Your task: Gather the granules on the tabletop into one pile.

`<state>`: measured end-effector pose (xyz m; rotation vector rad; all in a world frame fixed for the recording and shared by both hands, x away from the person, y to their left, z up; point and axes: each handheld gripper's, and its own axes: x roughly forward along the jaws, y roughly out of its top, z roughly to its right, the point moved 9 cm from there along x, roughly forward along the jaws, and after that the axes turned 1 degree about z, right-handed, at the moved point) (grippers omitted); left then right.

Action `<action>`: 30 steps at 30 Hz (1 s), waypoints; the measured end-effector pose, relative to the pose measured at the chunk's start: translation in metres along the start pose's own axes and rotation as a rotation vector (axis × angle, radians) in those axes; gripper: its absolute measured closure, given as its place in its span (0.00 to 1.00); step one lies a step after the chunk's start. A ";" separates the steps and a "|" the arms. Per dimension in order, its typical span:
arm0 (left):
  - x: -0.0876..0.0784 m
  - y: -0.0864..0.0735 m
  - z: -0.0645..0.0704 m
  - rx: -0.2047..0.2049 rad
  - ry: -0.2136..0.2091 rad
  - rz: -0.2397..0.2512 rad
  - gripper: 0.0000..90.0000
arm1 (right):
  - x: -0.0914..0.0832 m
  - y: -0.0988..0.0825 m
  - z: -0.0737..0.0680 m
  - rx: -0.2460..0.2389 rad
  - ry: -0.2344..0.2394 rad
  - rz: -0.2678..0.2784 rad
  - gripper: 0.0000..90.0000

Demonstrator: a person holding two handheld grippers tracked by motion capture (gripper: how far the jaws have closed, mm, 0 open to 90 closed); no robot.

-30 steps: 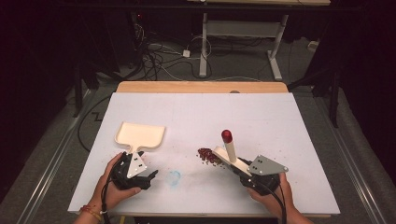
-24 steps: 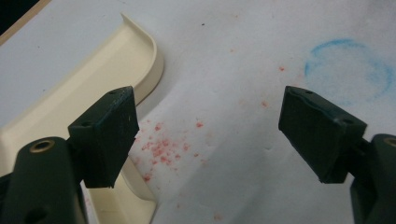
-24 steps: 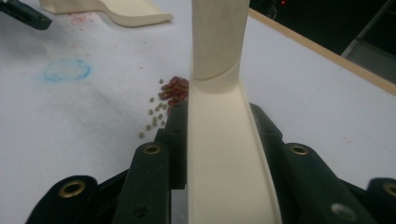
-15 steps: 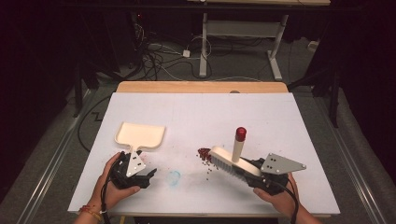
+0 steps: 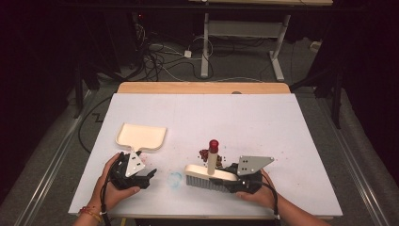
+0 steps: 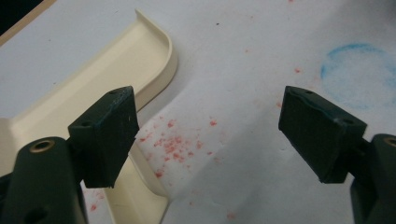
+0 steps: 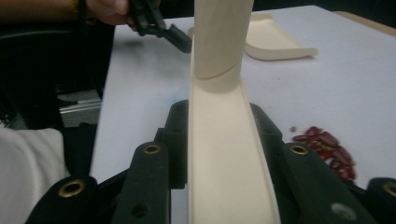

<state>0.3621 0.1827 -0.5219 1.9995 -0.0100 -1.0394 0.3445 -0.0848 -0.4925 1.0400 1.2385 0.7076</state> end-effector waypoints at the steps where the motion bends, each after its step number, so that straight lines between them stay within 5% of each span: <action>1: 0.000 0.000 0.000 -0.002 -0.001 0.000 0.21 | 0.001 0.000 0.006 0.003 -0.010 0.001 0.75; 7: 0.003 0.000 0.001 0.004 -0.005 -0.006 0.21 | 0.006 0.002 0.032 0.018 -0.018 0.018 0.75; 13: 0.003 0.002 0.003 0.010 -0.012 -0.004 0.21 | 0.009 0.004 0.043 0.023 0.006 0.023 0.75; 23: 0.003 0.002 0.002 0.010 -0.008 0.001 0.21 | -0.004 0.018 0.053 -0.001 -0.078 0.046 0.75; 30: -0.001 0.004 0.001 0.009 -0.006 0.019 0.21 | -0.031 0.034 0.052 -0.018 -0.141 0.039 0.75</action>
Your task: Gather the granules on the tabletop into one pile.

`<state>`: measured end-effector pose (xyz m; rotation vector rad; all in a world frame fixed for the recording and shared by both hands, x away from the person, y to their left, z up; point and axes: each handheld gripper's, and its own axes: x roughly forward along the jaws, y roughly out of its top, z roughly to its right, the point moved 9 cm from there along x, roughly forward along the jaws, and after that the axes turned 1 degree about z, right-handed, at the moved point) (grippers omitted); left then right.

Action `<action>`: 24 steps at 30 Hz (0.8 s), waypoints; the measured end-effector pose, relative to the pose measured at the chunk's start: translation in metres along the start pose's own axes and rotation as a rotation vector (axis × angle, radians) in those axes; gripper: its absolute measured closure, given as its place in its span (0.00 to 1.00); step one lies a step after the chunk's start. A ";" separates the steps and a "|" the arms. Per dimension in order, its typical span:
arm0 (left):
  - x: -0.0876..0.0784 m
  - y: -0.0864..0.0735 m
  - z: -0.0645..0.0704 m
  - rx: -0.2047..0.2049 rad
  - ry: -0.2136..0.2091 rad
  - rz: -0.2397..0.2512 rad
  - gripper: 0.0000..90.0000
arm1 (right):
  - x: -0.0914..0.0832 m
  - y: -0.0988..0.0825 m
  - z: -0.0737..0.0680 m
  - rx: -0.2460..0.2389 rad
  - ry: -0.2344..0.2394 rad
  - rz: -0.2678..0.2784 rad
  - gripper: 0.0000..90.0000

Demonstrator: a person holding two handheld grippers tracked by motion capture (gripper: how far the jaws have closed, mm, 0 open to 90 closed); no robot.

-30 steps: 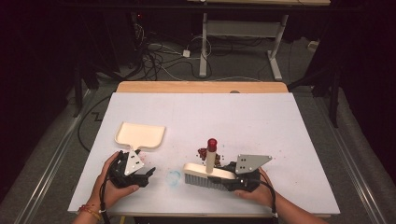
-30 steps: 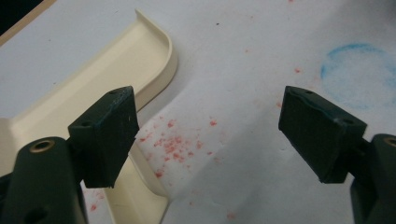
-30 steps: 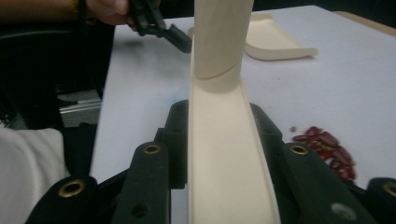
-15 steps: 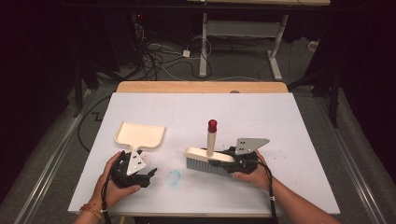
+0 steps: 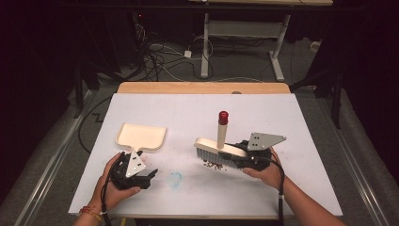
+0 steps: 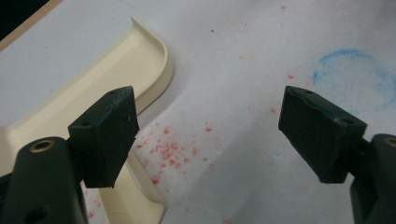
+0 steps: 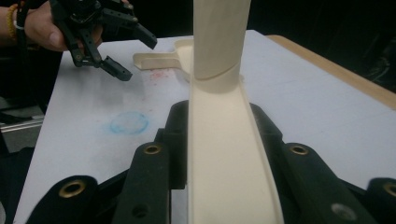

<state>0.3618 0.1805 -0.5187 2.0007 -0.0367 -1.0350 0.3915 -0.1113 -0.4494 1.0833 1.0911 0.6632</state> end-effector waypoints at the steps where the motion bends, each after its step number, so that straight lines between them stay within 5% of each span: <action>1: 0.000 0.000 0.000 0.000 0.001 0.000 0.21 | -0.005 0.002 -0.001 -0.001 -0.010 -0.003 0.75; 10: -0.003 0.000 -0.001 0.003 0.010 0.006 0.21 | -0.048 -0.001 -0.007 0.000 -0.093 -0.057 0.75; 24: -0.004 0.002 -0.002 0.010 0.020 0.009 0.21 | -0.098 -0.025 -0.014 0.124 -0.164 -0.124 0.75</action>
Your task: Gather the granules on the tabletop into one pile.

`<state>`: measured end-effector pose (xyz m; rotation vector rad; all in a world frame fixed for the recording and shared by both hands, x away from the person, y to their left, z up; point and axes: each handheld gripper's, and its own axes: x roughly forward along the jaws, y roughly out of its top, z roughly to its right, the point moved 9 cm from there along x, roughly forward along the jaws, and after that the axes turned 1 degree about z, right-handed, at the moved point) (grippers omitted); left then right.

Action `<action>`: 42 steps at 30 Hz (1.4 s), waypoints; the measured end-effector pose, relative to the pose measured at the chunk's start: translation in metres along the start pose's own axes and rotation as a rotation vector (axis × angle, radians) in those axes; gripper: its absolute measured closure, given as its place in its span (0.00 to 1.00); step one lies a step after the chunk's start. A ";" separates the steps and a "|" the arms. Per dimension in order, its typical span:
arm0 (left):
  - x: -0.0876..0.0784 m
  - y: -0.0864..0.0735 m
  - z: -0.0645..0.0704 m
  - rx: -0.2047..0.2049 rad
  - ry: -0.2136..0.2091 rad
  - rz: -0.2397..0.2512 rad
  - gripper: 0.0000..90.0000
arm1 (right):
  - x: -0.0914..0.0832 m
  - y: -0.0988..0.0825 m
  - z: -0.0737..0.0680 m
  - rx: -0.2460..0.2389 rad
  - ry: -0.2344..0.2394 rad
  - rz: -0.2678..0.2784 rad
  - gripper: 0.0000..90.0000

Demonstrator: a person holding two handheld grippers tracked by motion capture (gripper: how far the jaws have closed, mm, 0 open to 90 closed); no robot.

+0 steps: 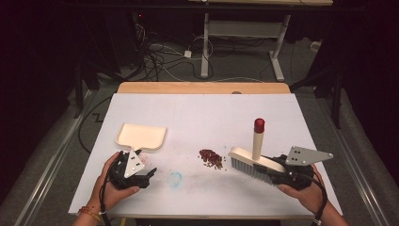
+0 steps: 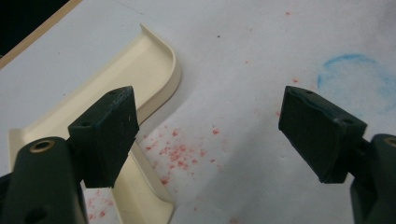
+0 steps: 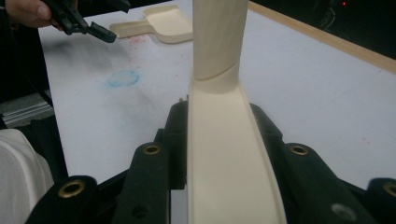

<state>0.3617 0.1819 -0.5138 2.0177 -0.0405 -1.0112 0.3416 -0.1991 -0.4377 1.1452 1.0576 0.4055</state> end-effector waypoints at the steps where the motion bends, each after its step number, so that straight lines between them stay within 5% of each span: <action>1: 0.000 0.000 0.000 0.000 0.000 0.000 0.21 | -0.002 -0.002 0.000 0.006 -0.001 -0.005 0.75; 9: 0.000 0.001 0.001 0.005 -0.001 0.003 0.21 | -0.014 -0.022 0.001 0.135 0.047 -0.054 0.75; 15: 0.001 0.001 0.001 0.010 -0.003 -0.002 0.21 | -0.011 -0.038 0.020 0.247 0.081 -0.106 0.74; 21: 0.004 0.001 0.003 0.017 -0.007 -0.012 0.21 | -0.006 -0.046 0.047 0.312 0.054 -0.146 0.74; 27: 0.006 0.000 0.005 0.022 -0.016 -0.022 0.21 | -0.004 -0.050 0.073 0.340 0.032 -0.174 0.68; 33: 0.009 0.000 0.009 0.032 -0.025 -0.031 0.21 | 0.005 -0.054 0.094 0.316 0.002 -0.234 0.62; 42: 0.012 -0.001 0.014 0.047 -0.041 -0.046 0.22 | 0.022 -0.037 0.121 0.279 0.058 -0.236 0.55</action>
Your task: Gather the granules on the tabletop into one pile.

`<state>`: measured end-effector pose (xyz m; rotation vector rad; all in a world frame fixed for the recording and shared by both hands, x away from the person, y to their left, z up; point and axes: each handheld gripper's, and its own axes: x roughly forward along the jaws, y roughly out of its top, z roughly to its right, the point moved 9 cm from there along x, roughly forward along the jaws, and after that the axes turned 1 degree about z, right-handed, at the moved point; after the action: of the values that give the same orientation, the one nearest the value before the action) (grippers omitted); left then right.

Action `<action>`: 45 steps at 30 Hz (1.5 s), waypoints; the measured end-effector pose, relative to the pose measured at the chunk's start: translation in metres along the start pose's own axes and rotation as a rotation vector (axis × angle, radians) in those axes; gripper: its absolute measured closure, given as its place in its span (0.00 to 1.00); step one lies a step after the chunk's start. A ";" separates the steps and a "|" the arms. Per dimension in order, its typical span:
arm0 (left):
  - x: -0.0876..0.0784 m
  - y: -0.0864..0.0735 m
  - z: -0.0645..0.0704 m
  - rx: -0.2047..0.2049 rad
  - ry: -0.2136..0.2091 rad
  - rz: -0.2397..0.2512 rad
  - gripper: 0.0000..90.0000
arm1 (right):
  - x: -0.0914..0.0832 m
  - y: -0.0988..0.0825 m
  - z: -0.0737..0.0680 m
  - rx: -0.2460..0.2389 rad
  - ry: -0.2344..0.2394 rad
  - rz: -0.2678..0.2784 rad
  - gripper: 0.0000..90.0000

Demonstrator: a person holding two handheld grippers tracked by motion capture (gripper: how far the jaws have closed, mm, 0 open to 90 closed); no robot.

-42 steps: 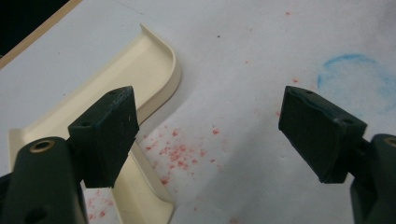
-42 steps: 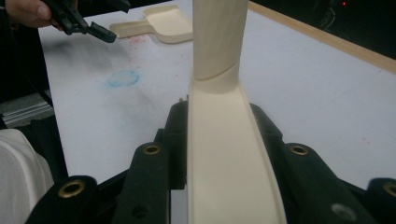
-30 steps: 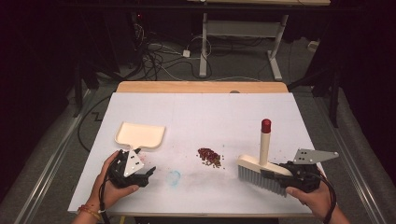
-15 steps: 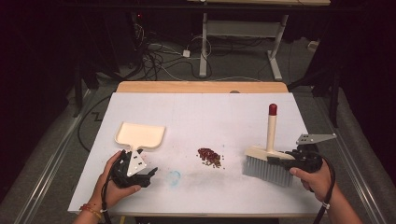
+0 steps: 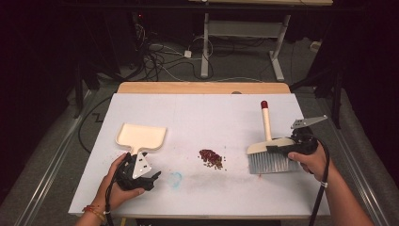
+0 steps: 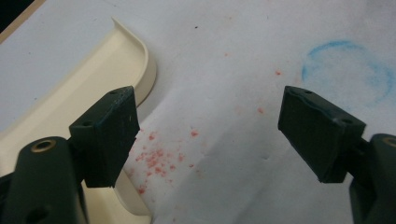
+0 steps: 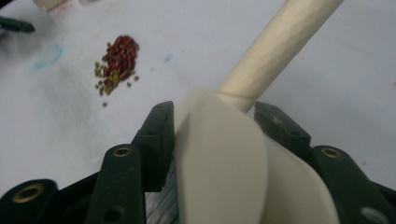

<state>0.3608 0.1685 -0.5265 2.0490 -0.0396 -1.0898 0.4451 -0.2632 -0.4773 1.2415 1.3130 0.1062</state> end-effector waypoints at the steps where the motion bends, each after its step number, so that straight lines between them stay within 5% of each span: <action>1: 0.000 0.000 0.000 0.000 -0.002 -0.002 0.22 | -0.001 0.004 0.003 0.002 -0.008 0.017 0.56; 9: 0.002 -0.002 0.001 0.004 -0.008 -0.012 0.22 | -0.011 0.018 0.029 -0.081 -0.307 0.025 0.45; 16: 0.001 -0.001 0.001 0.003 -0.007 -0.007 0.22 | -0.022 0.037 0.020 -0.128 -0.394 0.186 0.39; 21: 0.000 0.001 0.000 -0.001 -0.003 0.004 0.22 | -0.027 0.044 0.000 -0.183 -0.433 0.279 0.35; 28: -0.003 0.004 -0.002 -0.012 -0.002 0.037 0.20 | -0.030 0.036 -0.025 -0.186 -0.483 0.349 0.27; 31: -0.003 0.005 -0.002 -0.007 -0.002 0.039 0.20 | -0.033 0.030 -0.036 -0.181 -0.466 0.391 0.25; 38: -0.004 0.006 0.000 -0.006 -0.003 0.043 0.18 | -0.028 0.004 -0.055 -0.180 -0.497 0.378 0.19; 45: -0.011 0.005 -0.002 -0.016 0.005 0.066 0.18 | -0.016 -0.013 -0.075 -0.260 -0.502 0.330 0.19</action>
<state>0.3568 0.1699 -0.5154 2.0219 -0.0955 -1.0416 0.3759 -0.2333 -0.4591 1.1550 0.6347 0.1798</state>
